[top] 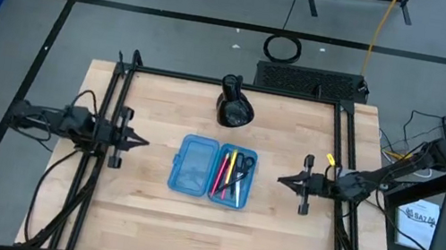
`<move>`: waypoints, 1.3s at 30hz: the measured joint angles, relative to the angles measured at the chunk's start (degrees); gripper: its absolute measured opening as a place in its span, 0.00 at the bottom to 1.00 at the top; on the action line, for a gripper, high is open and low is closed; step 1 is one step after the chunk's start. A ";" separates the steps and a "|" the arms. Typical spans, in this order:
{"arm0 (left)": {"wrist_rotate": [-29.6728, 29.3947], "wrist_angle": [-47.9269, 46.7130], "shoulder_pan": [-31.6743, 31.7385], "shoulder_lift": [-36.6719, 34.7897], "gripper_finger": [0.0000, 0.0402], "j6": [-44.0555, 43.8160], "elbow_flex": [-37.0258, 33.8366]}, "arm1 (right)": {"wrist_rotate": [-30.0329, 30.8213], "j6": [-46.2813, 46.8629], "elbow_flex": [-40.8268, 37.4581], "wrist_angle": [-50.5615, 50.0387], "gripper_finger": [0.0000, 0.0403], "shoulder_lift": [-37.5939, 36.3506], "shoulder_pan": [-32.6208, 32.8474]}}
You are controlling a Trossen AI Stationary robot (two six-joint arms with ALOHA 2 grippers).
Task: Pick & place school supplies into a supply box
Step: Return to Home Position
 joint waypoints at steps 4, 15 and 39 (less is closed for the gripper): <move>-0.58 0.87 0.02 -0.74 0.00 -0.43 -4.67 | -1.86 4.76 -0.04 -1.67 0.00 -0.31 -0.82; 3.72 3.02 0.02 0.49 0.00 -1.30 -7.99 | -1.54 2.83 -0.11 -1.39 0.00 -2.07 -1.11; -8.70 4.43 3.13 8.34 0.03 0.89 -8.02 | 6.94 -10.79 -0.15 4.25 0.00 -7.40 -5.93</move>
